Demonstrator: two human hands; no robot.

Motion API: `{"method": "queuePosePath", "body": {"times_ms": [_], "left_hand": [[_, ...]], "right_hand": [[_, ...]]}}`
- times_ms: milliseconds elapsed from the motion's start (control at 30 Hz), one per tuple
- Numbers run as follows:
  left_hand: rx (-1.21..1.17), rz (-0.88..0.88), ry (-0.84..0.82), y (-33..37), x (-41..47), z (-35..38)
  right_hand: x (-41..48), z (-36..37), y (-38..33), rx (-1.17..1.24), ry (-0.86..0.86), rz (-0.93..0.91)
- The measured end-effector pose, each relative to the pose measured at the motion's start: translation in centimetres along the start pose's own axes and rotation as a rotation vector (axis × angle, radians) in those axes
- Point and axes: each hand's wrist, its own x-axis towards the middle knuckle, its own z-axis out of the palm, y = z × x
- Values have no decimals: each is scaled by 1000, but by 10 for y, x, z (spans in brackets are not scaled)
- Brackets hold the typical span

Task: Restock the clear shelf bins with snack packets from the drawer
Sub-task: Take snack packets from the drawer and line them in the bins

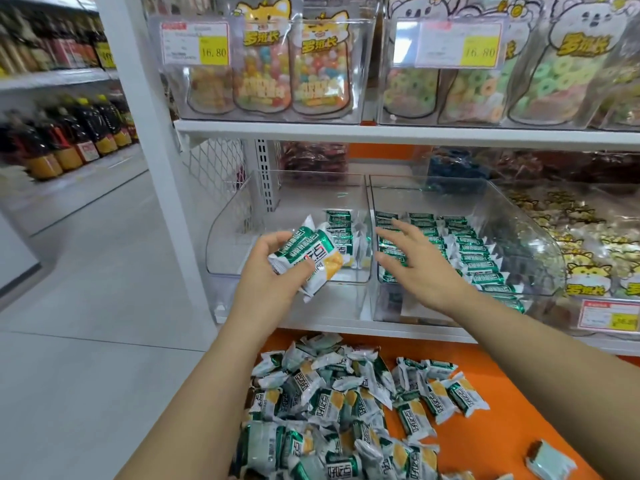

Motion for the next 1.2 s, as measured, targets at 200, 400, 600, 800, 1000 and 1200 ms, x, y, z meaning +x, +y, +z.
{"method": "queuePosePath", "body": {"times_ms": [200,400,600,800,1000,1200], "left_hand": [[224,107,-31,3,51,7],[638,30,-368,-13,97,31],[791,-90,-675,-42,122,50],[1000,13,-597,-50,130,59],[1027,-50,-440,-53,128,60],[1014,-51,-460,-54,124,66]], "right_hand": [[16,7,16,-86,-48,-95],[20,11,21,-29,-38,-104],[21,15,28,15,-44,-117],[21,16,29,43,-41,-118],[23,18,32,25,-43,-131],[21,18,31,14,-37,-129]]}}
